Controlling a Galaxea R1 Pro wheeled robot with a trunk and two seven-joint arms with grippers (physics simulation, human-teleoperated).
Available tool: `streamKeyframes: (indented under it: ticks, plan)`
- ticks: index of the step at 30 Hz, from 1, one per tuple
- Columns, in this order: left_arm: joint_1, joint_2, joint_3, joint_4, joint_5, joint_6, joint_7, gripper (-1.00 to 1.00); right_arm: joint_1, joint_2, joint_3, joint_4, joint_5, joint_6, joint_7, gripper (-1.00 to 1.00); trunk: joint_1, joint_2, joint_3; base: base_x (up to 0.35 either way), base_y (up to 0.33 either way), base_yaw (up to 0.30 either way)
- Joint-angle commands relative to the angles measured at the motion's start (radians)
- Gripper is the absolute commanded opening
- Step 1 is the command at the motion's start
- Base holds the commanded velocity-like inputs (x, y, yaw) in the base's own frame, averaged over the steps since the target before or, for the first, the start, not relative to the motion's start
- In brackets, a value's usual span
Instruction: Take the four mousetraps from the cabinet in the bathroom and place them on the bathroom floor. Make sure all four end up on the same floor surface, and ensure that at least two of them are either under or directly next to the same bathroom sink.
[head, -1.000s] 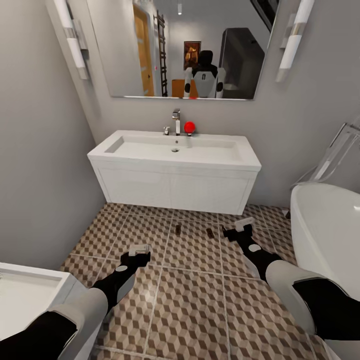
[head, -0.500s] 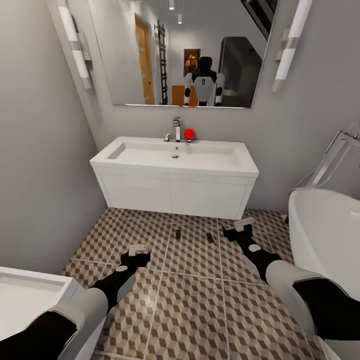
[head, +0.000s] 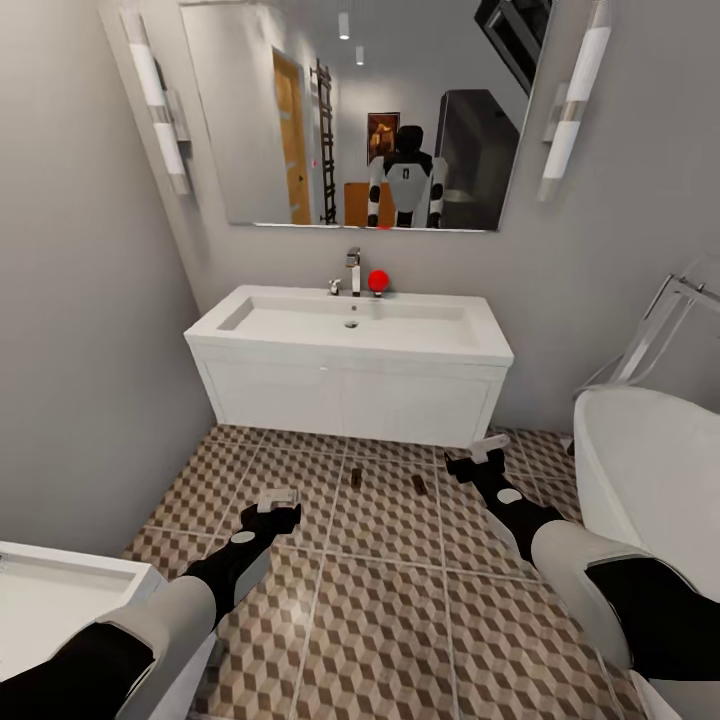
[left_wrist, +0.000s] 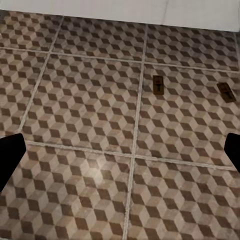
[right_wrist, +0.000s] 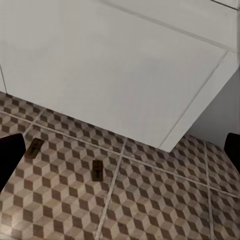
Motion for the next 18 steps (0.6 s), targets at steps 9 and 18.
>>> streamKeyframes:
  ticks: [9,18]
  plan:
    - [-0.001,0.000,-0.009,0.001,0.008,-0.004,0.005,1.00,-0.001,0.000,0.002,0.001,0.009,-0.002,-0.006,1.00,-0.035,0.063,0.042,0.000,0.000,0.000]
    - [-0.001,0.000,-0.009,0.001,0.008,-0.004,0.005,1.00,-0.001,0.000,0.001,0.001,0.009,-0.002,-0.006,1.00,-0.069,0.126,0.084,0.000,0.000,0.022]
